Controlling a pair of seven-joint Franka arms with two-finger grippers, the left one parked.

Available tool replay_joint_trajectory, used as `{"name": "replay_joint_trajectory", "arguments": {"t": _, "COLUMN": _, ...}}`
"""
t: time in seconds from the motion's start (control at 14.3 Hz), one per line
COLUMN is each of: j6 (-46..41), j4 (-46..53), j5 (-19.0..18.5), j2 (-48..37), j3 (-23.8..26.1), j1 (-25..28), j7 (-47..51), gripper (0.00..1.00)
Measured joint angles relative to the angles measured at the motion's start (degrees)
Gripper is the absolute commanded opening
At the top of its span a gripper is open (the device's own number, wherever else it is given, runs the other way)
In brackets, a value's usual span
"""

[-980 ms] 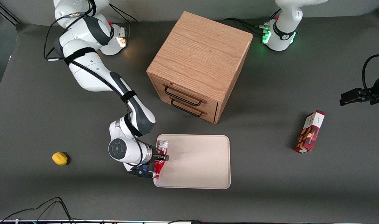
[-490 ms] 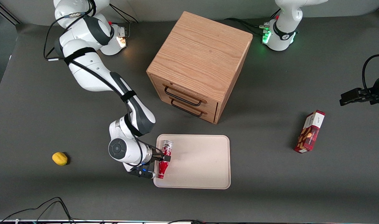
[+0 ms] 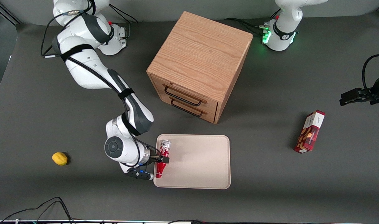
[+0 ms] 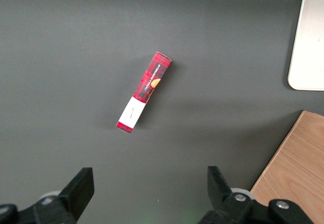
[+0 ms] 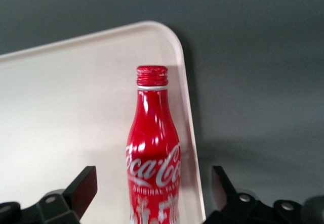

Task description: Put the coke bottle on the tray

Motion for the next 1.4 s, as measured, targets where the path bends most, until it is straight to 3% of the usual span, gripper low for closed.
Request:
{"name": "replay_joint_trajectory", "arguments": {"t": 0.21, "j6": -12.38, "j4": 1.19, "j5": -1.01, "j2": -8.99, "j3": -0.12, "j1": -0.9, "j7": 0.0, "gripper": 1.0}}
{"name": "replay_joint_trajectory", "arguments": {"t": 0.42, "j6": -29.53, "j4": 1.47, "j5": -1.06, "j2": -21.41, "j3": -0.48, "j1": -5.55, "j7": -1.52, "gripper": 1.0}}
{"name": "replay_joint_trajectory", "arguments": {"t": 0.63, "j6": -45.12, "j4": 1.32, "j5": -1.02, "j2": -32.38, "j3": -5.38, "j1": -8.29, "j7": -5.69, "gripper": 1.0}}
{"name": "replay_joint_trajectory", "arguments": {"t": 0.77, "j6": -50.97, "j4": 0.0, "j5": -0.53, "j2": -39.14, "j3": -9.37, "j1": -8.47, "j7": -7.56, "gripper": 1.0}}
{"name": "replay_joint_trajectory", "arguments": {"t": 1.05, "j6": -50.28, "j4": -17.21, "j5": 4.75, "j2": -57.08, "j3": -17.75, "j1": -8.66, "j7": -10.68, "gripper": 1.0}}
{"name": "replay_joint_trajectory", "arguments": {"t": 1.26, "j6": -43.13, "j4": -35.19, "j5": 4.92, "j2": -69.91, "j3": -18.51, "j1": -8.54, "j7": -11.13, "gripper": 1.0}}
{"name": "replay_joint_trajectory", "arguments": {"t": 1.4, "j6": -41.0, "j4": -41.78, "j5": 4.92, "j2": -74.25, "j3": -17.97, "j1": -8.35, "j7": -11.13, "gripper": 1.0}}
